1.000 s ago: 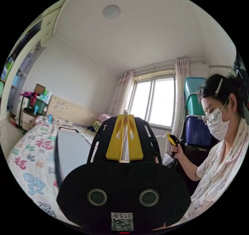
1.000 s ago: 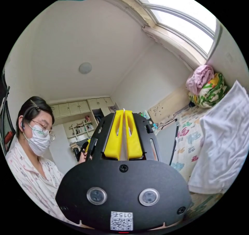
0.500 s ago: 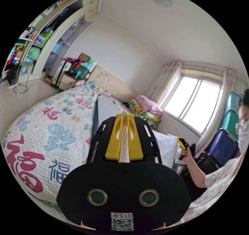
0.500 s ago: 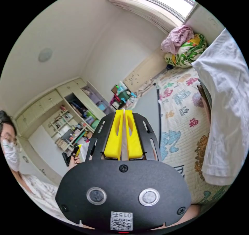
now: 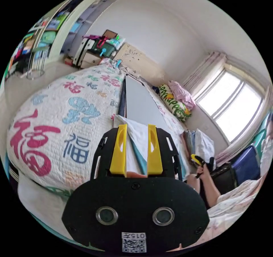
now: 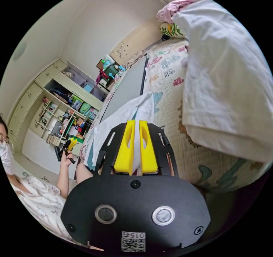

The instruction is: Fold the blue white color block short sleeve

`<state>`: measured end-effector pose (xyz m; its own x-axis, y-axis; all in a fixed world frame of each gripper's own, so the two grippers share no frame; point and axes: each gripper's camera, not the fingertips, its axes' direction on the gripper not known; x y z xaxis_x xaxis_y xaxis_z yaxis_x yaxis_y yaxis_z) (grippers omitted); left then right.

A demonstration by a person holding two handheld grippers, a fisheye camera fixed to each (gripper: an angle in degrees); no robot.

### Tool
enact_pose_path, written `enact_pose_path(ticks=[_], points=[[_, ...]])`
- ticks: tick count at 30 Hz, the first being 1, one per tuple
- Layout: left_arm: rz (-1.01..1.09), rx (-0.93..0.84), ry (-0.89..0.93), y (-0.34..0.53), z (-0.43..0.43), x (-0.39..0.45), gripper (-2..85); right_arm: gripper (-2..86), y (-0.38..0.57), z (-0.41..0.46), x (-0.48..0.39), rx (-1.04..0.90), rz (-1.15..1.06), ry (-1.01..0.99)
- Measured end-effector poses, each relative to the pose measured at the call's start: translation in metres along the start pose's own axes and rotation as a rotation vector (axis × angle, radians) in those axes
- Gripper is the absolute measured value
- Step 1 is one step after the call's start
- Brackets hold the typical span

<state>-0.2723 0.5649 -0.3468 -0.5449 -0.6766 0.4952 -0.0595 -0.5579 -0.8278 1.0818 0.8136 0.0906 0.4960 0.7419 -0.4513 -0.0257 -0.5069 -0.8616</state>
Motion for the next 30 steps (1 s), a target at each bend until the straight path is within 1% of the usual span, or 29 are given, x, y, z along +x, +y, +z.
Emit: enact_pose_path(ticks=[2,3,4,5,6,7,8,14,16,19,23,25,30], points=[[-0.187,0.004,0.114,0.015,-0.004,-0.026,7.5,1.9,0.01,0.002,0.011,-0.03,0.049,-0.042],[-0.22,0.008,0.141,0.019,-0.004,-0.031,6.8,2.0,0.012,0.004,0.013,-0.041,0.067,-0.054],[-0.269,0.004,0.149,0.026,-0.003,-0.038,6.5,2.2,0.014,0.008,0.015,-0.07,0.095,-0.058],[-0.276,-0.007,0.086,0.032,-0.003,-0.039,7.4,2.4,0.017,0.013,0.015,-0.102,0.102,-0.031],[-0.266,-0.015,0.04,0.034,-0.003,-0.038,8.4,2.6,0.018,0.015,0.014,-0.116,0.102,-0.007],[-0.246,-0.042,-0.053,0.038,-0.001,-0.036,10.3,3.0,0.02,0.022,0.012,-0.148,0.1,0.051],[-0.222,-0.082,-0.101,0.041,0.003,-0.034,11.9,3.5,0.022,0.03,0.012,-0.189,0.099,0.105],[-0.186,-0.286,-0.157,0.054,0.044,-0.042,13.7,6.1,0.019,0.066,0.022,-0.325,0.136,0.157],[-0.159,-0.31,-0.174,0.057,0.054,-0.043,13.4,5.6,0.018,0.075,0.024,-0.363,0.133,0.15],[-0.119,-0.287,-0.215,0.056,0.06,-0.041,11.2,1.7,0.019,0.084,0.022,-0.395,0.098,0.117],[-0.154,-0.28,-0.082,0.055,0.069,-0.058,3.3,0.1,0.02,0.09,0.002,-0.364,0.019,0.023],[-0.154,-0.27,-0.102,0.054,0.071,-0.059,1.9,-0.1,0.019,0.095,-0.008,-0.353,-0.016,-0.003],[-0.123,-0.288,-0.131,0.056,0.086,-0.055,0.7,-0.3,0.019,0.126,-0.024,-0.424,-0.08,0.009]])
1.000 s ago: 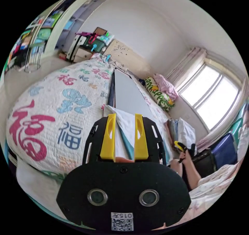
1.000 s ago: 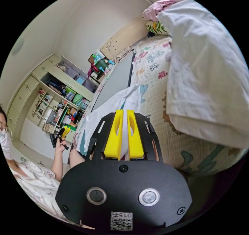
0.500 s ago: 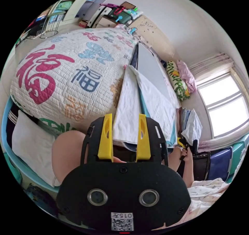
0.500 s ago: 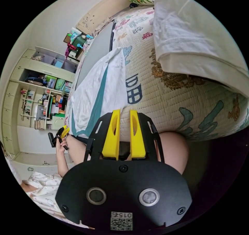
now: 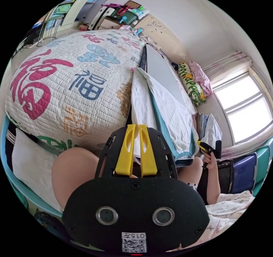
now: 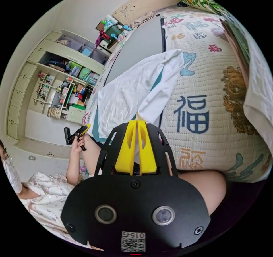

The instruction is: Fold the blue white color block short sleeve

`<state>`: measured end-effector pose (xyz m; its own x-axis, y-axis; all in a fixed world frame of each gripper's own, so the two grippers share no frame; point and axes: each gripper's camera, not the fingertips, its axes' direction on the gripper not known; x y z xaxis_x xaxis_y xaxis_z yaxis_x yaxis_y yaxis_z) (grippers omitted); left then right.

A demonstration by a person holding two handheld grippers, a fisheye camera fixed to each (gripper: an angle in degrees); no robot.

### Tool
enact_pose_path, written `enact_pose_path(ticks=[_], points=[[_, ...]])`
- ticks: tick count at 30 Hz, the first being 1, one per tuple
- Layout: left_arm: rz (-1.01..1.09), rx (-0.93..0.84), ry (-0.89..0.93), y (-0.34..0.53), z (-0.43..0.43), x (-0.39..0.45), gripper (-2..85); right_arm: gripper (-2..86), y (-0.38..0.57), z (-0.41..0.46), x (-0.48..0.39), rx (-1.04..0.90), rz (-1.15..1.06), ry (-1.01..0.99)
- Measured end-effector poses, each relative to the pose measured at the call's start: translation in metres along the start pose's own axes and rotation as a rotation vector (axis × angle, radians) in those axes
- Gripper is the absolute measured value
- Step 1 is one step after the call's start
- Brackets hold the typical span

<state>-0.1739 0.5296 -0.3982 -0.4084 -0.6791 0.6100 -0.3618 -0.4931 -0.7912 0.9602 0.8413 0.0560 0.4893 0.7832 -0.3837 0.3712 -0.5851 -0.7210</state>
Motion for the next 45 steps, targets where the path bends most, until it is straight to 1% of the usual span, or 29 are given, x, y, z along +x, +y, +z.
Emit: enact_pose_path(ticks=[4,7,9,11,12,14,16,19,23,27,30,32,33,35,37,40,42,43,45], points=[[0.014,0.006,-0.013,0.001,0.007,0.002,1.1,-0.3,0.005,0.014,-0.022,-0.022,-0.113,0.043],[0.019,0.008,-0.012,0.002,0.011,0.001,1.7,-0.1,0.015,0.01,-0.031,0.017,-0.179,0.019],[0.024,0.01,0.001,0.002,0.013,0.0,2.1,0.2,0.022,0.002,-0.028,0.072,-0.177,0.049],[0.025,0.006,0.015,0.003,0.016,0.0,2.6,2.3,0.035,-0.013,-0.014,0.158,-0.121,0.106],[0.027,0.005,0.016,0.003,0.017,0.0,2.7,3.3,0.037,-0.016,-0.009,0.169,-0.105,0.115],[0.036,-0.003,0.006,0.003,0.021,0.002,3.0,7.9,0.044,-0.02,0.01,0.138,-0.046,0.114],[0.048,-0.016,-0.01,0.003,0.025,0.005,3.2,8.1,0.049,-0.019,0.017,0.112,-0.037,0.098],[0.062,-0.024,-0.031,0.005,0.03,0.008,3.4,7.3,0.054,-0.011,0.016,0.074,-0.062,0.111],[0.053,-0.03,-0.021,0.008,0.033,0.007,3.4,2.2,0.056,0.0,0.018,0.025,-0.063,0.036],[0.053,-0.031,-0.014,0.012,0.033,0.006,3.5,0.9,0.074,-0.017,0.022,0.095,-0.02,0.066],[0.057,-0.027,-0.015,0.017,0.033,0.007,3.7,0.6,0.1,-0.038,0.037,0.162,0.063,0.087],[0.063,-0.027,-0.02,0.02,0.033,0.009,4.1,0.5,0.119,-0.049,0.051,0.169,0.138,0.191],[0.065,-0.028,-0.02,0.021,0.033,0.009,4.3,0.5,0.123,-0.05,0.055,0.169,0.16,0.209],[0.072,-0.028,-0.012,0.024,0.033,0.011,4.9,0.6,0.137,-0.053,0.066,0.193,0.209,0.13],[0.071,-0.026,-0.005,0.027,0.032,0.011,5.1,0.6,0.142,-0.052,0.067,0.191,0.22,0.123],[0.076,-0.006,-0.001,0.034,0.027,0.013,5.5,1.0,0.148,-0.054,0.057,0.218,0.192,0.18],[0.093,0.048,-0.035,0.041,0.017,0.017,5.6,1.3,0.153,-0.06,0.042,0.286,0.168,0.296],[0.127,0.11,-0.087,0.049,0.008,0.025,5.6,1.4,0.156,-0.063,0.032,0.316,0.138,0.359],[0.191,0.169,-0.113,0.059,-0.001,0.037,5.8,1.8,0.158,-0.064,0.018,0.342,0.075,0.418]])
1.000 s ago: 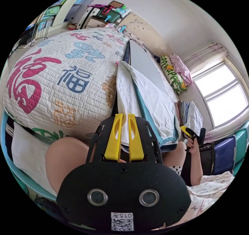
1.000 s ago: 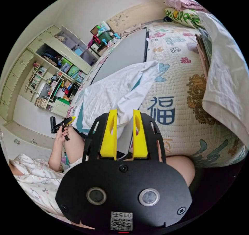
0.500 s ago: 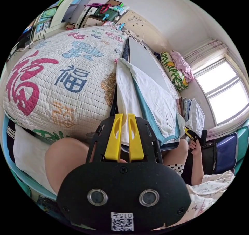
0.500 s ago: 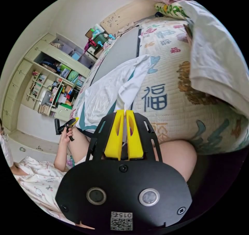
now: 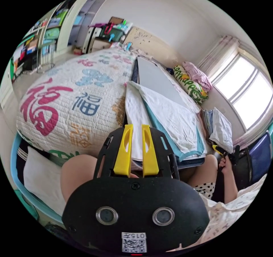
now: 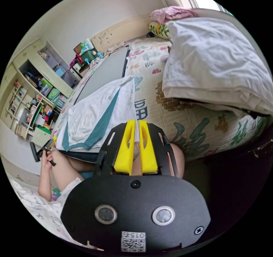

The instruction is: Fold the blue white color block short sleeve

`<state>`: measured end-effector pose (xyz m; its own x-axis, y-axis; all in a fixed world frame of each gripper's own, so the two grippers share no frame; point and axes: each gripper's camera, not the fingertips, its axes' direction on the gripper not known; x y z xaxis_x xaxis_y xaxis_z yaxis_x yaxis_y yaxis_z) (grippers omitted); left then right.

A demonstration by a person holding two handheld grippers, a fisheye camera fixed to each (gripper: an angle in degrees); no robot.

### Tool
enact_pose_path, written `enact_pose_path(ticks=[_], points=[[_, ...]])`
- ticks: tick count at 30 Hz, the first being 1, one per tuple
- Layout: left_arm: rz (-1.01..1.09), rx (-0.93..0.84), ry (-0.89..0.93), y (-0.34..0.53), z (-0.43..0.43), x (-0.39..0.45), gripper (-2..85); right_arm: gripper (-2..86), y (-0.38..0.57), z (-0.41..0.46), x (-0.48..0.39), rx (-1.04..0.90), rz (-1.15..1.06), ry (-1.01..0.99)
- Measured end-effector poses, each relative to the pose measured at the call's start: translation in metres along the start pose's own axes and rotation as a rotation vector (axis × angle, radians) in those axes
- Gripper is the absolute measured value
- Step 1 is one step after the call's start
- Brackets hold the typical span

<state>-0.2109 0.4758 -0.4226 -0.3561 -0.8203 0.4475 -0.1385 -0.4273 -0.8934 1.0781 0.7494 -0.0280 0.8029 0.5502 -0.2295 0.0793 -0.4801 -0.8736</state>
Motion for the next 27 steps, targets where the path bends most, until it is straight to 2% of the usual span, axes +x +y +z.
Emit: enact_pose_path(ticks=[3,6,8,12,20,27], points=[[0.052,0.028,0.031,0.008,-0.009,0.011,6.8,2.9,0.0,-0.001,-0.018,0.001,-0.108,-0.024],[0.06,0.024,0.069,0.013,-0.017,0.019,7.5,4.6,-0.001,0.007,-0.028,-0.055,-0.146,-0.184],[0.063,-0.015,0.191,0.015,-0.016,0.026,7.9,6.3,0.0,0.015,-0.034,-0.082,-0.143,-0.304],[0.025,-0.102,0.312,0.019,-0.005,0.034,9.3,7.7,0.004,0.032,-0.041,-0.145,-0.134,-0.351],[0.133,-0.256,0.232,0.024,0.014,0.079,10.0,7.7,0.017,0.052,-0.05,-0.244,-0.141,-0.352],[0.15,-0.286,0.25,0.023,0.013,0.102,9.8,7.0,0.023,0.051,-0.048,-0.257,-0.136,-0.36]])
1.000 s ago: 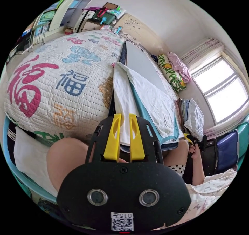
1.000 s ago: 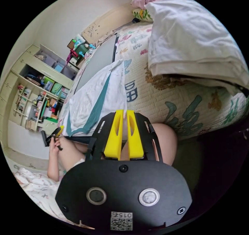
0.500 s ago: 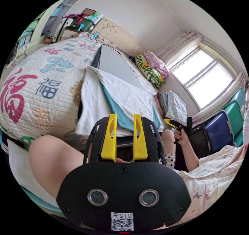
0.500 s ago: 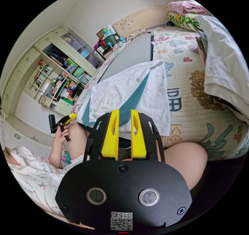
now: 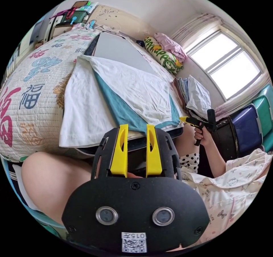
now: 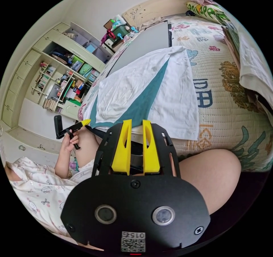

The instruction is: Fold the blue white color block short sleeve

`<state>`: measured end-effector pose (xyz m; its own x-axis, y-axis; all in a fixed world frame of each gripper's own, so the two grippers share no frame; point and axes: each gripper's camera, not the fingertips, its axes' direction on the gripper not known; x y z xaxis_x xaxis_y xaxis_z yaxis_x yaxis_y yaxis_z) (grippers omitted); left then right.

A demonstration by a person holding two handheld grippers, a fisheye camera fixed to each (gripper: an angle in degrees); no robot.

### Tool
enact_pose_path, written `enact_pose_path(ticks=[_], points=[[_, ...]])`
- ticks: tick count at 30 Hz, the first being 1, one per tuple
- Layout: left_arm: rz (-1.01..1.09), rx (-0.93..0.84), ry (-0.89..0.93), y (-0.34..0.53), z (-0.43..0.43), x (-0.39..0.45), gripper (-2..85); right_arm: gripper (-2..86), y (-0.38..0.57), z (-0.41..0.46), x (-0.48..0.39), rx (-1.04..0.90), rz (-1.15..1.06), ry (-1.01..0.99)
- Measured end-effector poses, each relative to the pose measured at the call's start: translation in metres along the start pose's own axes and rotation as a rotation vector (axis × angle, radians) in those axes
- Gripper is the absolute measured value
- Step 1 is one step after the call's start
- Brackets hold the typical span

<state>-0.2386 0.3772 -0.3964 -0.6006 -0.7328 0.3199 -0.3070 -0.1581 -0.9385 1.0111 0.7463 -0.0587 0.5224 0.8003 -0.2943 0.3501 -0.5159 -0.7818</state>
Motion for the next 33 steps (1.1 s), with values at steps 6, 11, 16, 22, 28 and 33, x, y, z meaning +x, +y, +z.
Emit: enact_pose_path(ticks=[6,11,16,22,28,33], points=[[0.034,-0.016,-0.06,0.001,-0.003,0.029,9.9,7.6,0.008,-0.004,0.0,0.032,0.012,0.016],[0.193,-0.018,-0.218,0.005,-0.011,0.074,11.1,6.8,0.008,0.004,-0.009,0.012,0.001,-0.022],[0.494,-0.019,-0.406,0.013,-0.014,0.131,10.9,2.3,0.01,0.01,-0.017,0.026,0.006,-0.04],[0.711,-0.081,-0.422,0.019,0.001,0.175,10.5,0.1,0.014,0.015,-0.032,0.04,0.012,-0.061],[0.797,-0.129,-0.439,0.018,0.009,0.2,10.2,1.5,0.023,0.015,-0.051,0.05,-0.013,-0.058],[0.814,-0.12,-0.452,0.015,0.002,0.211,9.3,5.5,0.037,0.008,-0.104,0.091,-0.286,0.001]])
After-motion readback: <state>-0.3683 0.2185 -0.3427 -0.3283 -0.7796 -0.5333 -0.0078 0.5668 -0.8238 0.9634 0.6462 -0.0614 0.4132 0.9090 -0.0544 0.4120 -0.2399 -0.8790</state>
